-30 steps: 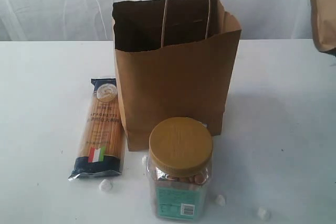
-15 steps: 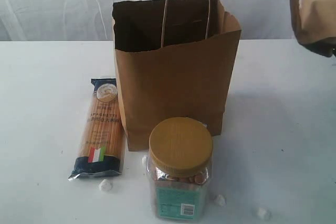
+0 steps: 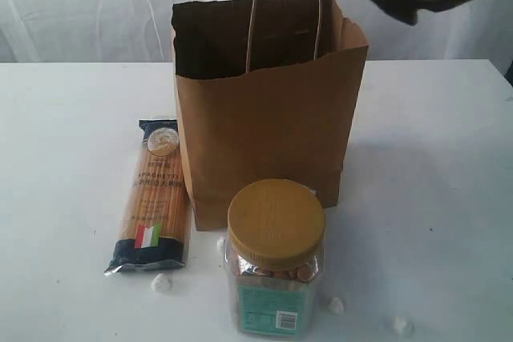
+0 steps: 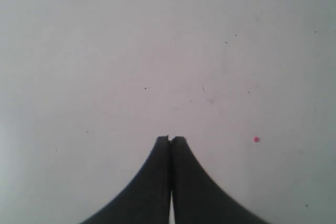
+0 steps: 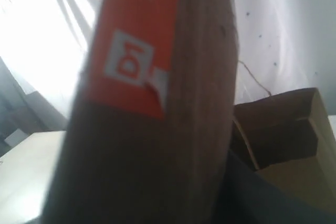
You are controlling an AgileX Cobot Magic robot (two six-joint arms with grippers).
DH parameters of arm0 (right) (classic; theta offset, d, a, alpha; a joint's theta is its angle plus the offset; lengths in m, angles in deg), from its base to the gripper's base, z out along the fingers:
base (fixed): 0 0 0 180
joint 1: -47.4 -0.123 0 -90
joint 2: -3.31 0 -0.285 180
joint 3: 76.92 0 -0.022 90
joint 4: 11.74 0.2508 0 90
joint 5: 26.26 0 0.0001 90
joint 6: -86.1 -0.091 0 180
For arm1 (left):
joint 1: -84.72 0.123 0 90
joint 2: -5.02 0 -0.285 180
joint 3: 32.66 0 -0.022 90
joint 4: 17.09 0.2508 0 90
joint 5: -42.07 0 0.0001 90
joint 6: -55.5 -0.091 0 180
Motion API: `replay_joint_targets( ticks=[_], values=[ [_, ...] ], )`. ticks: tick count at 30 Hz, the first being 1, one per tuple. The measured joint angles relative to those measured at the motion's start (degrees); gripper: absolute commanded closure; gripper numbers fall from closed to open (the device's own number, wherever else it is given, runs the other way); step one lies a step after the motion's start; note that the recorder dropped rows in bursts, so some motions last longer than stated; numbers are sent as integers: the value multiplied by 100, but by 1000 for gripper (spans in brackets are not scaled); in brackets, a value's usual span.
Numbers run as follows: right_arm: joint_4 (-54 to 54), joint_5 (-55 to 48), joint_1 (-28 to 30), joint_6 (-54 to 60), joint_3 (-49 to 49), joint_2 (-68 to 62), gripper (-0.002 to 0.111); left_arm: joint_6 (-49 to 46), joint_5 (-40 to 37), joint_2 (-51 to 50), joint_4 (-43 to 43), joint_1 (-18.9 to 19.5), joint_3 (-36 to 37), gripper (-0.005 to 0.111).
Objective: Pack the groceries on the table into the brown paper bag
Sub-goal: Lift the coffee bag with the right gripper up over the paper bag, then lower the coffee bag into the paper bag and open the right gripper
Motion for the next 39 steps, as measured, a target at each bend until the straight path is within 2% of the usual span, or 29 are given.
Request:
replay_joint_targets(
  ticks=[5,19,22,26,31,39],
  values=[
    [650,-294,0,480,-493,-941,103,0,0,0,0,0,0,107],
    [1111,1340,0,1095,-780,-1673,103,0,0,0,0,0,0,107],
    [1111,1426,0,1708,-939,-2135,103,0,0,0,0,0,0,107],
    [1121,928,0,2478,-1348,-2871,103,0,0,0,0,-11,0,107],
    [1156,193,-5,2893,-1890,-3638,103,0,0,0,0,-64,0,107],
    [1192,-769,-5,3764,-2051,-4275,103,0,0,0,0,-123,0,107]
  ],
)
